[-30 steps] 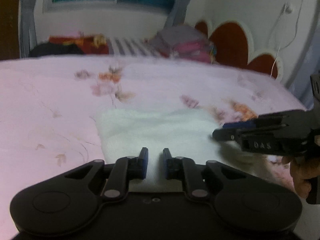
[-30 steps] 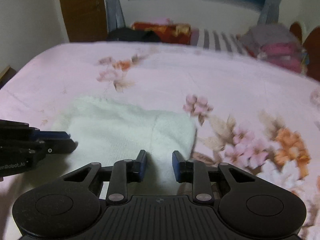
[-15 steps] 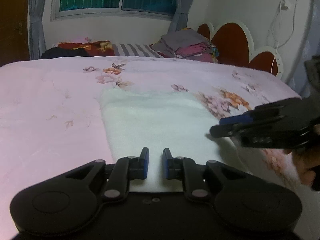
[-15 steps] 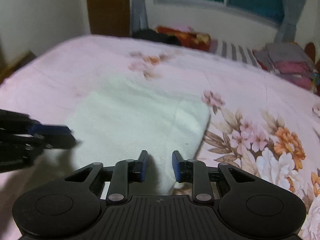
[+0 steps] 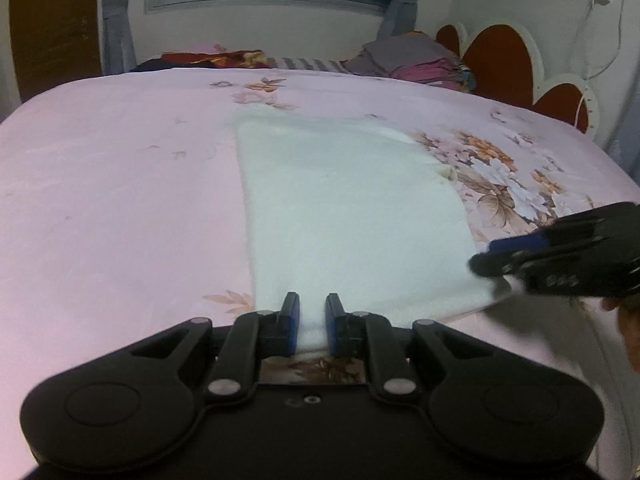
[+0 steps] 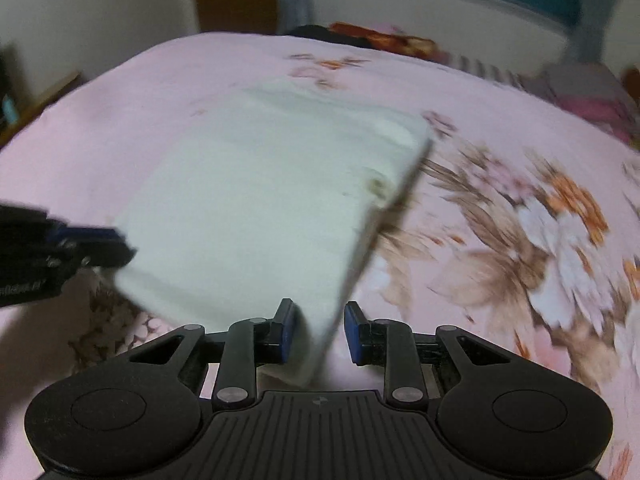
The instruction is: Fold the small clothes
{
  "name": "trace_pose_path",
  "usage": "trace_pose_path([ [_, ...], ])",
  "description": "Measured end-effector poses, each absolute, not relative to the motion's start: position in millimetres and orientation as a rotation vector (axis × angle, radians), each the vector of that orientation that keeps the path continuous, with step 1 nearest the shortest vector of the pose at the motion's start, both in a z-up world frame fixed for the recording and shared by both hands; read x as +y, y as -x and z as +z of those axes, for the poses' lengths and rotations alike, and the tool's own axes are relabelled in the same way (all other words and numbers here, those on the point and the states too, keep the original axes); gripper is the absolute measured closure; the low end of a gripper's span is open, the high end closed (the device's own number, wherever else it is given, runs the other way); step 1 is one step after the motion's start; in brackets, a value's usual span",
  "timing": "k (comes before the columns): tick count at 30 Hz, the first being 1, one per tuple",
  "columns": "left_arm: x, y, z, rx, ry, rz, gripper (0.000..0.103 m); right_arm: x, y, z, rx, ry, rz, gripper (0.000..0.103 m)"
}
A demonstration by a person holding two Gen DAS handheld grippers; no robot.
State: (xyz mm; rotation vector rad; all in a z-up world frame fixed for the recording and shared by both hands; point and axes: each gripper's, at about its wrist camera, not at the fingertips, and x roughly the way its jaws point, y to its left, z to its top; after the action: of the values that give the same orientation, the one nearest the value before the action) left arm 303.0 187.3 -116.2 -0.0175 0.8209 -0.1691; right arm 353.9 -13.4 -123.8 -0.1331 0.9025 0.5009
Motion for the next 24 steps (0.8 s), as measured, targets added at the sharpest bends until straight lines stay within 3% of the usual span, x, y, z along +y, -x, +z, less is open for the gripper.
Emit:
trace_pose_path([
  [7, 178, -273, -100, 0.782, 0.017, -0.143, 0.089, -39, -321, -90, 0.836, 0.048, 0.486, 0.076],
  [16, 156, -214, -72, 0.715, 0.010, -0.126, 0.075, -68, -259, -55, 0.778, -0.055, 0.468, 0.076],
  [18, 152, -197, -65, 0.695, 0.014, -0.121, 0.063, -73, -242, -49, 0.765, -0.059, 0.458, 0.076],
  [20, 148, -179, -57, 0.654, 0.017, -0.085, 0.004, -79, -224, -42, 0.761, -0.064, 0.443, 0.076],
  [23, 140, -151, -43, 0.593, -0.008, -0.025, 0.001, -87, -197, -35, 0.771, -0.063, 0.414, 0.072],
  [24, 138, -145, -40, 0.598, -0.013, -0.019, 0.001, -90, -190, -33, 0.770, -0.064, 0.406, 0.050],
])
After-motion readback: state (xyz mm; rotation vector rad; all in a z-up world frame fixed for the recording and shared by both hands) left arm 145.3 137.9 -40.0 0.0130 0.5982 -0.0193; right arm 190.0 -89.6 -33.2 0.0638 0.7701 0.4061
